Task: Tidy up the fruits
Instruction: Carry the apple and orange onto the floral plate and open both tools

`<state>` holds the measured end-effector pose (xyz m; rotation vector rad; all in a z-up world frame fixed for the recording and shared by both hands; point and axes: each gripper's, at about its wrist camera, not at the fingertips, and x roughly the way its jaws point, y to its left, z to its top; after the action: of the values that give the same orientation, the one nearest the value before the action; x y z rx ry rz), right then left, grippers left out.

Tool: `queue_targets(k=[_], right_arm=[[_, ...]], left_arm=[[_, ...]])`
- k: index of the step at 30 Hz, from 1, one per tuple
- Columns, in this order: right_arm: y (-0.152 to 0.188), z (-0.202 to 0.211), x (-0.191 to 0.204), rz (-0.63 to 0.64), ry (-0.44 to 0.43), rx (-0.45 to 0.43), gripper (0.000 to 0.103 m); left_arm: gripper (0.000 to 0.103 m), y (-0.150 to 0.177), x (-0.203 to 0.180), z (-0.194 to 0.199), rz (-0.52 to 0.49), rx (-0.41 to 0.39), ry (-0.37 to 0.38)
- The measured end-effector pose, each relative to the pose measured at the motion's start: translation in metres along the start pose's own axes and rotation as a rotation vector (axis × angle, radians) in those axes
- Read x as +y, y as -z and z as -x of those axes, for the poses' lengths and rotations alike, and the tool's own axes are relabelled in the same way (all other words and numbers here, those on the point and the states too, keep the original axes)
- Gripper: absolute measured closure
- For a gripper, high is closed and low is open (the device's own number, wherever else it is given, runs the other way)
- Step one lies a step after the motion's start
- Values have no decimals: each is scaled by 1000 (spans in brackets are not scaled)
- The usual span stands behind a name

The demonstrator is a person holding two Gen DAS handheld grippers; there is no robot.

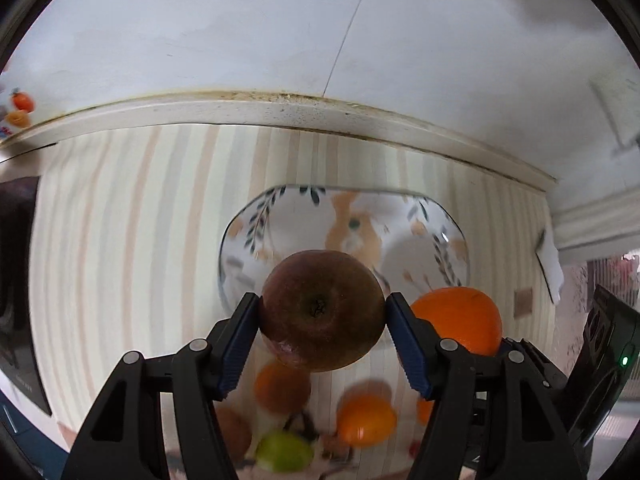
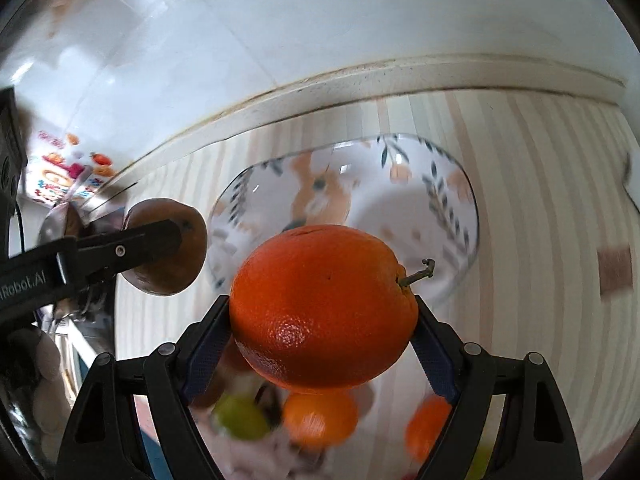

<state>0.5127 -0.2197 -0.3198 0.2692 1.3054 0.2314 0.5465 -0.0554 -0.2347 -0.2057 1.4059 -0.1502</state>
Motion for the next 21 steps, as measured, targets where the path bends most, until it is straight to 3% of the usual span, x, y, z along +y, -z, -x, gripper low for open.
queue_targets(k=[10, 21], right_arm=[[-61, -68, -16, 67, 48, 109, 16], [-89, -77, -11, 78, 31, 154, 15]], left_arm=[[41, -47, 9, -83, 17, 181, -25], [40, -54, 11, -92, 73, 224, -3]])
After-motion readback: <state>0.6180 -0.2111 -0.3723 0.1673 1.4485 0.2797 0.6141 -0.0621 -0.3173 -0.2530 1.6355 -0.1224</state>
